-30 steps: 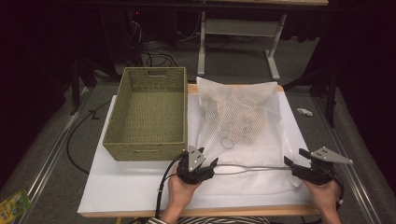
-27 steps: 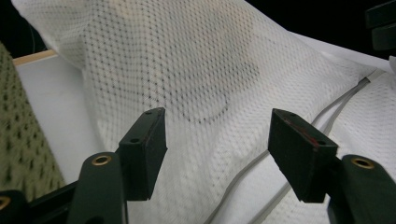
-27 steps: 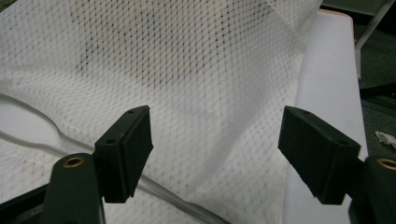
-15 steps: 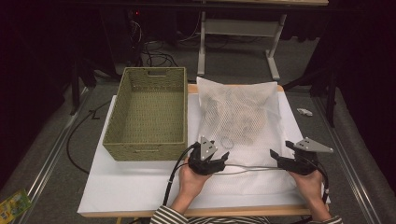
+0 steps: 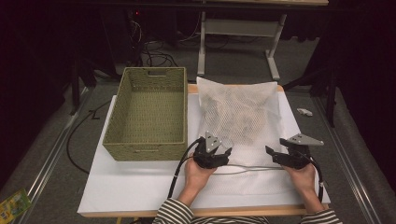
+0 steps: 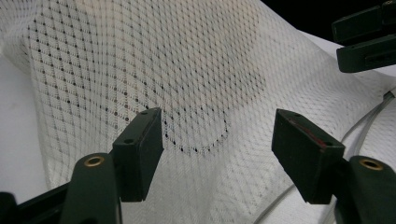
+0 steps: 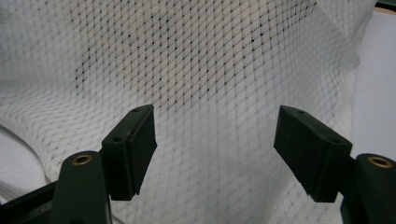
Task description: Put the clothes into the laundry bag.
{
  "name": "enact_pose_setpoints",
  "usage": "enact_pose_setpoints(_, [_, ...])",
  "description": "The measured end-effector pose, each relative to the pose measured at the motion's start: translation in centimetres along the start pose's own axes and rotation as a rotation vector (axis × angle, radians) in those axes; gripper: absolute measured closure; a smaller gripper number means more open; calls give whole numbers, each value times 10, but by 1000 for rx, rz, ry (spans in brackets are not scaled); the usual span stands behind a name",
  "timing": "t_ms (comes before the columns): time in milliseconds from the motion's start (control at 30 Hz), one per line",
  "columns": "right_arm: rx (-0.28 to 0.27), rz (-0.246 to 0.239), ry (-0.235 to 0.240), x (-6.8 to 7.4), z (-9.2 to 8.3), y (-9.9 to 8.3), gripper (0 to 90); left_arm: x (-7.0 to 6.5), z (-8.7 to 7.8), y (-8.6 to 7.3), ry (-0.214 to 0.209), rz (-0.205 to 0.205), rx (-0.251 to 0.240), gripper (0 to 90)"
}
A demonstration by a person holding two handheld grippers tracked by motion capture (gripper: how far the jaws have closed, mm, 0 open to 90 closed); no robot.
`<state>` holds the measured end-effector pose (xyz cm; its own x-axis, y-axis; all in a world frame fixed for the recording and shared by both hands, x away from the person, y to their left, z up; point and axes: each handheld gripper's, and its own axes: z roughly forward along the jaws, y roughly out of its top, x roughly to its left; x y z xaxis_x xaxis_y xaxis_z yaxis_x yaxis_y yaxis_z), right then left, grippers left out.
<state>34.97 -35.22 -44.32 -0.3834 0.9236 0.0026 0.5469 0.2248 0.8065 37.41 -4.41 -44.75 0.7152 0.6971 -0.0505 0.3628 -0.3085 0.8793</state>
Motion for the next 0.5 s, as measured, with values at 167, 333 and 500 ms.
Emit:
enact_pose_setpoints(167, [11, -1, -1, -2, 8, -1, 296, 4, 8, -3, 5, -14, 32, 336])
enact_pose_setpoints(333, [21, -1, -6, -4, 16, -2, 304, 7, 14, -5, 14, -26, 41, 323])
enact_pose_setpoints(500, [17, 5, 5, -5, 22, -5, 309, 13, 21, -8, 38, -39, 45, 320])
